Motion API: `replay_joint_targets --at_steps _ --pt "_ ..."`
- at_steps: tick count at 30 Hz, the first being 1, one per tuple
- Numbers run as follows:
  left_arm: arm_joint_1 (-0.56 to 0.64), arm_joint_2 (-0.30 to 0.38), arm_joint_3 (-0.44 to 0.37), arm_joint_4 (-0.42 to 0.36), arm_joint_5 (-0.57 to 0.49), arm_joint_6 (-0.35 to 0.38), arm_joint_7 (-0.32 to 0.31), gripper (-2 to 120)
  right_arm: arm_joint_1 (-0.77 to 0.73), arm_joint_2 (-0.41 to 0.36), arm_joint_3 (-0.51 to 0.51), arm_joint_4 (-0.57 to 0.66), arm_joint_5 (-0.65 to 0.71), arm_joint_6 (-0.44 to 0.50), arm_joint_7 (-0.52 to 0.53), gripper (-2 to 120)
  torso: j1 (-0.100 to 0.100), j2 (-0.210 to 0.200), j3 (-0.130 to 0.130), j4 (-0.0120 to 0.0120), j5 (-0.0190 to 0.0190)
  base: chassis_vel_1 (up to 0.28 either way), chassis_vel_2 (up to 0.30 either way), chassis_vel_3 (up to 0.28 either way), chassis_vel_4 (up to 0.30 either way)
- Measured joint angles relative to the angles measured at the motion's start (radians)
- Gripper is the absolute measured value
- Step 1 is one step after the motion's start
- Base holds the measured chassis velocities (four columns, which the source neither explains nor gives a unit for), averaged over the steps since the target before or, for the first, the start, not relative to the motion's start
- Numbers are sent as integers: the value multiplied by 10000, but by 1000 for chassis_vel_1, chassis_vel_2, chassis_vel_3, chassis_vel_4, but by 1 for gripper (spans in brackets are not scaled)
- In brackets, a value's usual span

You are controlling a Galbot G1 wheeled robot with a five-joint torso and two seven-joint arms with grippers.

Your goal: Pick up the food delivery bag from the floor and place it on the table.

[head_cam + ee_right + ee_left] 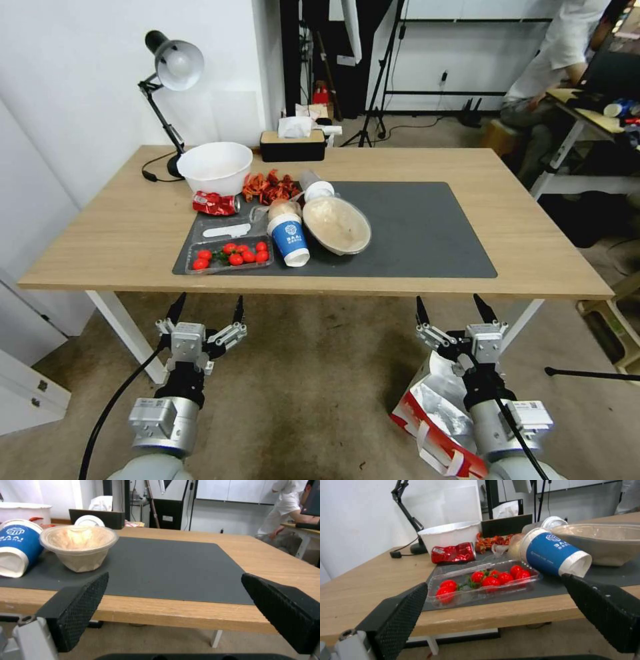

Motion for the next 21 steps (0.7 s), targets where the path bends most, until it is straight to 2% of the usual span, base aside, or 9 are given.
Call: replay_joint_targets --at_steps 18,21 --pt "-1 -9 7 -6 -20 13 0 100 -23 15 -3 18 -3 -31 -10 100 0 0 0 1 1 0 0 0 0" --pt "-18 -117 122 -95 -258 193 -12 100 -459 378 -107 547 -111 -650 -302 100 0 -1 0 4 2 0 0 0 0"
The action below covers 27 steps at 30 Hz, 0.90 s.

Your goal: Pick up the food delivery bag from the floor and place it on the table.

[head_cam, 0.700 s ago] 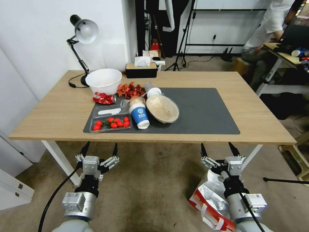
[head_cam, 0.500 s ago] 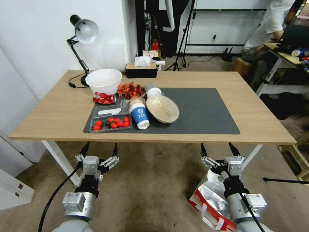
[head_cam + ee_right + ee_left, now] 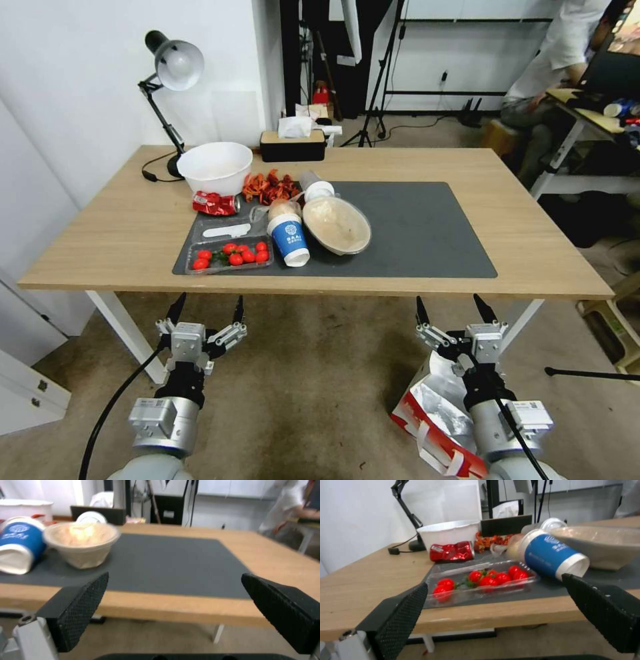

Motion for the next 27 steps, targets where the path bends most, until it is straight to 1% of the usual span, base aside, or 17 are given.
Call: replay_joint_targets --at_steps 1,2,3,4,6,7,9,11,13,14,15,16,17,18,23,25,27 --pt "0 0 0 0 0 0 0 100 0 0 0 0 0 0 0 100 0 0 0 0 0 0 0 0 0" --pt "-16 -99 84 -73 -244 179 -9 100 -435 371 -101 538 -119 -612 -288 100 0 1 0 -6 -1 0 0 0 0" --pt "-27 -166 151 -109 -332 235 5 100 -656 566 -171 820 -180 -923 -451 100 0 2 -1 -11 -18 0 0 0 0" --pt "-32 -226 194 -136 -497 315 -10 100 -740 685 -107 917 -146 -987 -667 100 -2 1 -2 -8 -2 0 0 0 0" --pt "-50 -307 285 -172 -675 397 -10 100 -687 702 -40 914 -104 -923 -766 100 -2 1 -2 -4 -3 0 0 0 0" --pt "-80 -457 450 -247 -1033 566 -10 100 -584 700 53 908 -41 -769 -889 100 -1 1 -1 0 -2 0 0 0 0" --pt "-112 -611 626 -319 -1399 739 -10 100 -526 700 118 889 -13 -697 -946 100 -1 1 0 -2 0 0 0 0 0" --pt "-170 -878 941 -452 -2045 1051 -5 100 -415 700 254 850 70 -548 -988 100 0 1 0 -4 0 0 0 0 0" --pt "-186 -945 1011 -486 -2231 1136 -6 100 -355 700 330 822 125 -471 -1002 100 -1 0 0 -5 3 0 0 0 0" --pt "-190 -949 1027 -479 -2310 1110 -6 100 -343 700 348 815 138 -454 -1006 100 -1 1 0 -4 2 0 0 0 0" --pt "-195 -892 1062 -300 -2626 796 -4 100 -296 701 401 792 218 -379 -1032 100 -1 1 -1 -4 1 0 0 0 0" --pt "-195 -892 1062 -300 -2626 796 -4 100 -296 701 401 792 218 -379 -1032 100 -1 1 -1 -4 1 0 0 0 0" --pt "-196 -811 1064 -169 -2822 576 10 100 -268 703 437 769 254 -310 -1058 100 0 1 -1 -4 -5 0 0 0 0" --pt "-194 -689 1034 13 -2923 250 71 100 -239 736 450 730 219 -225 -1062 100 -1 1 -1 -4 0 0 0 0 0" --pt "-204 -534 846 229 -2922 39 311 100 -270 725 459 726 131 -115 -1034 100 -30 -66 -32 -3 -2 0 0 0 0" --pt "-199 -420 688 414 -2718 -257 519 100 -283 720 517 732 145 -97 -1018 100 -90 -196 -106 -4 -3 0 0 0 0" --pt "-183 -392 649 434 -2639 -310 567 100 -283 719 533 738 154 -96 -1016 100 -111 -242 -133 -4 -3 0 0 0 0"
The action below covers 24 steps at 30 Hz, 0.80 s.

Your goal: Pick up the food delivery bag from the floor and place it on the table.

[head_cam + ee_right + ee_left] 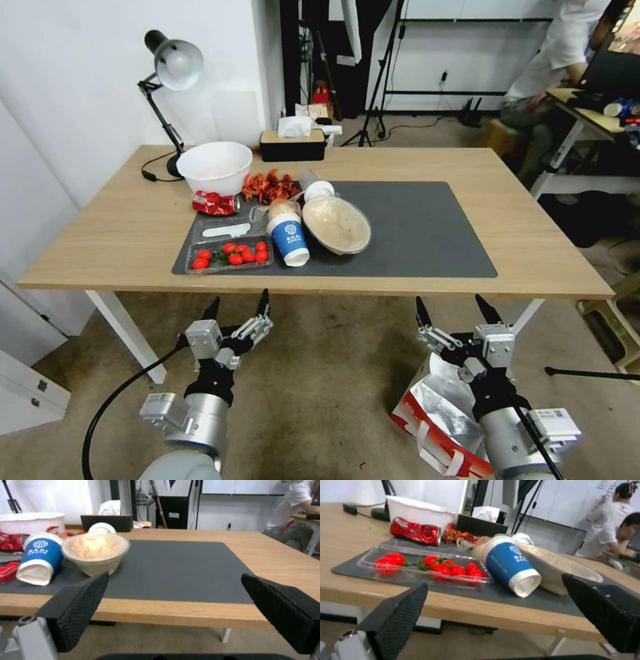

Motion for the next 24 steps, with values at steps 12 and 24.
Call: replay_joint_targets --at_steps 12,24 --pt "81 85 -89 47 317 -198 248 100 -43 -8 57 58 93 0 1 100 -273 -632 -354 0 1 0 0 0 0" --pt "43 192 -129 129 387 -358 248 100 56 -15 88 -207 304 -23 -194 100 -555 -1260 -705 0 1 0 0 0 0"
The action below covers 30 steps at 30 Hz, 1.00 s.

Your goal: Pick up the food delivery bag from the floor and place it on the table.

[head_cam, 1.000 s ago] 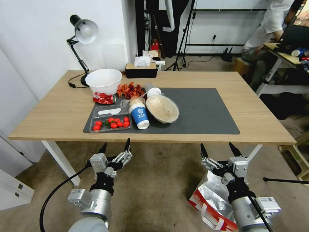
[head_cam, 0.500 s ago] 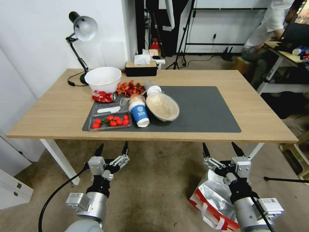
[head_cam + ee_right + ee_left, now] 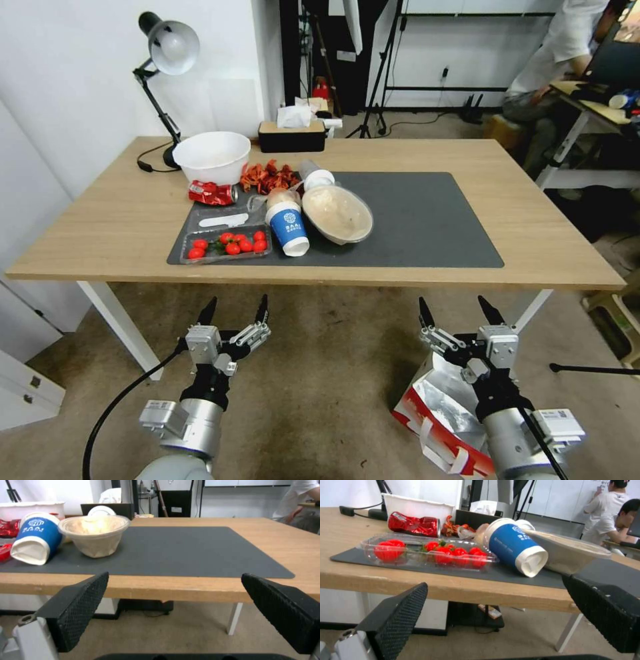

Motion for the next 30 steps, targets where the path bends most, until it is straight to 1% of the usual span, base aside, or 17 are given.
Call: replay_joint_targets --at_steps 1,5,9,12,23,30 --pt "0 0 0 0 0 0 0 100 0 0 0 0 0 0 0 100 0 0 0 0 0 0 0 0 0" --pt "15 -4 -29 -9 -45 15 21 100 50 -1 -29 -53 55 13 -71 100 -116 -281 -163 0 0 0 0 0 0" --pt "7 -21 -26 -6 -8 21 22 100 62 -1 -48 -78 55 19 -74 100 -169 -408 -238 0 0 0 0 0 0" --pt "1 -39 -25 61 70 7 22 100 69 0 -60 -122 55 30 -87 100 -255 -615 -358 0 0 0 0 0 0" --pt "-16 -49 -37 134 142 -6 25 100 113 -1 -58 -185 63 42 -142 100 -450 -1055 -600 0 0 0 0 0 0" --pt "14 -48 -52 178 174 -115 -2 100 121 -1 -70 -186 82 49 -156 100 -605 -1428 -821 0 0 0 0 0 0"
